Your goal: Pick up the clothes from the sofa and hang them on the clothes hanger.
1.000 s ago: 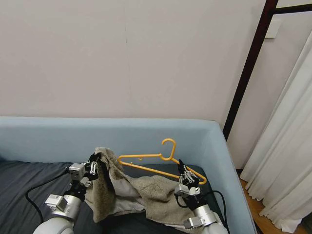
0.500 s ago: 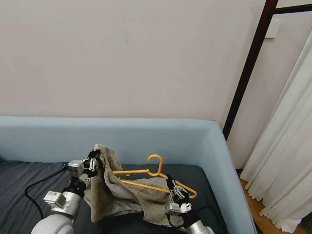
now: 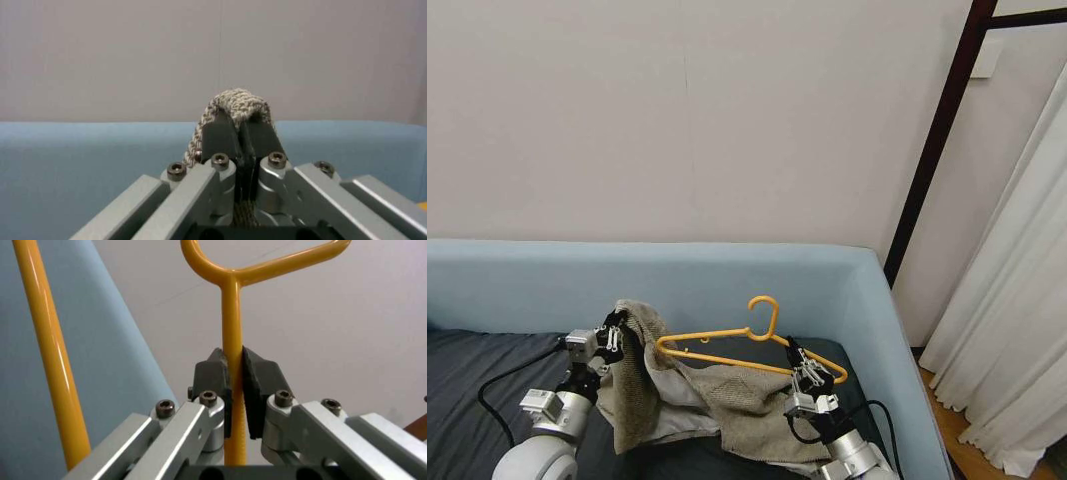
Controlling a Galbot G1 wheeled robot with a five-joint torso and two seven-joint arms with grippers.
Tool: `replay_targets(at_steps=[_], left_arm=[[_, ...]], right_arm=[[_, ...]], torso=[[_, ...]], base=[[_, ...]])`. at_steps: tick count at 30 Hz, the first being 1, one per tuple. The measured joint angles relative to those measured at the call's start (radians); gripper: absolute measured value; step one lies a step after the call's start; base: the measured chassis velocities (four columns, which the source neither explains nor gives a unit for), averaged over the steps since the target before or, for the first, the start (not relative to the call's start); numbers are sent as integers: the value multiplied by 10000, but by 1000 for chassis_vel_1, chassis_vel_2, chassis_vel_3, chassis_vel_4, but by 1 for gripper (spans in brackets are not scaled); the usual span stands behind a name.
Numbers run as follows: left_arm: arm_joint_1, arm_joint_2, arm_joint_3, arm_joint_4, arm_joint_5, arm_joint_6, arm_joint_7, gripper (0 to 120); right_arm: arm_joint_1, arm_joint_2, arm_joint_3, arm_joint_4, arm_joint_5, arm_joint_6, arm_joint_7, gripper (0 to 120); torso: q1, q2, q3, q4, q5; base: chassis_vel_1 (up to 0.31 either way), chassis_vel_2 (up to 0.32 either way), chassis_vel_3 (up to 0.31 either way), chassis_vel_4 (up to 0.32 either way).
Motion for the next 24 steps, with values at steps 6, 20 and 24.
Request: replay_targets(at_steps=[6,20,24], left_arm=[[-55,5,7,51,-8,0,6,0],[25,-48,35,-381,-121,34,14,0],[91,-54,35,-411,-111,34,23,0]], right_arm=[[-121,43,-315,110,-88,139,-38,5],[831,1208,-1694,-1416,207,-738,88,5],[1091,1279,-1631,-1568,453,-970,100,5]], torso=[[0,0,0,0,0],[0,0,0,2,0],[0,0,0,2,-1]], base=[[0,0,0,0],[0,0,0,0],[0,0,0,0]])
